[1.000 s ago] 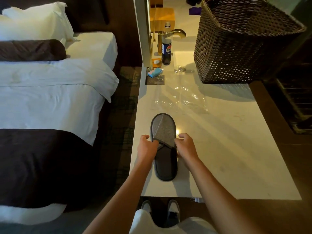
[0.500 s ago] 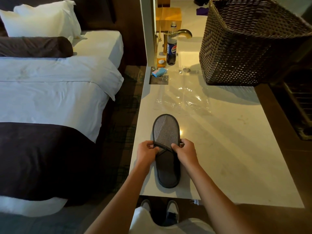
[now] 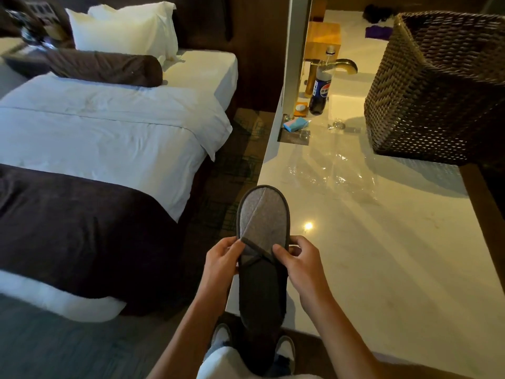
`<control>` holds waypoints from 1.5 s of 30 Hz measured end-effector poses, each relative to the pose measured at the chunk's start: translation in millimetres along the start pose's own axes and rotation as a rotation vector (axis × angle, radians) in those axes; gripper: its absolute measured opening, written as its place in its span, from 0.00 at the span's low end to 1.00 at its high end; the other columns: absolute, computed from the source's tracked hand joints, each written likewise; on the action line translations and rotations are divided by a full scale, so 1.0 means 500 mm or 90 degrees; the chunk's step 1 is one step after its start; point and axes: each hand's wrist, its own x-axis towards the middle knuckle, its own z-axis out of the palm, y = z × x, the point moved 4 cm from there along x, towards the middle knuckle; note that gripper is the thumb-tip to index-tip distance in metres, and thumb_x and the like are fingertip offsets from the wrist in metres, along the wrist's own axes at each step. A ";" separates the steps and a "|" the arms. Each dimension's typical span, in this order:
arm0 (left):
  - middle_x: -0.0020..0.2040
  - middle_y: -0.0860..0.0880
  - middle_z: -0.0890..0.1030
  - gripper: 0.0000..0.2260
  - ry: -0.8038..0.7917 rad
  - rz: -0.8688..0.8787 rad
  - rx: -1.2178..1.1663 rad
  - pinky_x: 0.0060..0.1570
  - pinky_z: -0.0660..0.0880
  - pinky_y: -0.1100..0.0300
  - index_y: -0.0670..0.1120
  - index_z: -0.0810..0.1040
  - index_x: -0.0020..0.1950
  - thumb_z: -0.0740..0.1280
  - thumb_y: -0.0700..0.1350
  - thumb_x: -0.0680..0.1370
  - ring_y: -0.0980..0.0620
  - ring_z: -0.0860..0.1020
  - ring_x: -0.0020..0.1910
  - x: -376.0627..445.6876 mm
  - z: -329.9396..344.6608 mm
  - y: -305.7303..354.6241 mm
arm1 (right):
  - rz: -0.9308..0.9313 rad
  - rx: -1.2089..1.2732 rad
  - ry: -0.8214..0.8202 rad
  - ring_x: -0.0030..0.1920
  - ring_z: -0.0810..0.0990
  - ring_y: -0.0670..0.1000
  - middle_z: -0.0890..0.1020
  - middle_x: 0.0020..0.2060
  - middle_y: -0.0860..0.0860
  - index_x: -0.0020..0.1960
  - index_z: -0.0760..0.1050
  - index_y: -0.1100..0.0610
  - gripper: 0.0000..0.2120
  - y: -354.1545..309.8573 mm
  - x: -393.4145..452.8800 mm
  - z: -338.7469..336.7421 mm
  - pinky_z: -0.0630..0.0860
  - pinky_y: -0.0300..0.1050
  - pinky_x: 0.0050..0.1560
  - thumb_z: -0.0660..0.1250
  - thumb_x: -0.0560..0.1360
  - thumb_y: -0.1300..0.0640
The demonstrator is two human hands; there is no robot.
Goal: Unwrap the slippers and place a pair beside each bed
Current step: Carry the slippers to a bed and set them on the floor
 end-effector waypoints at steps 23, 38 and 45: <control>0.43 0.48 0.87 0.07 -0.022 0.005 -0.059 0.49 0.83 0.50 0.46 0.82 0.55 0.67 0.44 0.79 0.51 0.86 0.43 0.225 -0.520 0.060 | 0.043 -0.077 0.022 0.64 0.77 0.53 0.77 0.65 0.51 0.69 0.71 0.52 0.28 -0.118 0.054 0.538 0.78 0.53 0.63 0.70 0.73 0.42; 0.36 0.50 0.85 0.06 -0.043 -0.012 -0.058 0.36 0.79 0.59 0.46 0.81 0.53 0.69 0.44 0.78 0.52 0.84 0.38 0.531 -0.467 0.183 | 0.066 -0.045 0.037 0.59 0.79 0.52 0.78 0.63 0.51 0.69 0.71 0.55 0.26 -0.227 0.349 0.559 0.79 0.47 0.57 0.71 0.74 0.47; 0.34 0.50 0.85 0.04 -0.049 -0.006 -0.031 0.34 0.79 0.58 0.46 0.81 0.52 0.69 0.43 0.78 0.51 0.84 0.36 0.759 -0.343 0.313 | 0.078 -0.037 0.062 0.65 0.76 0.54 0.75 0.68 0.52 0.72 0.68 0.53 0.31 -0.318 0.601 0.495 0.77 0.53 0.63 0.70 0.73 0.42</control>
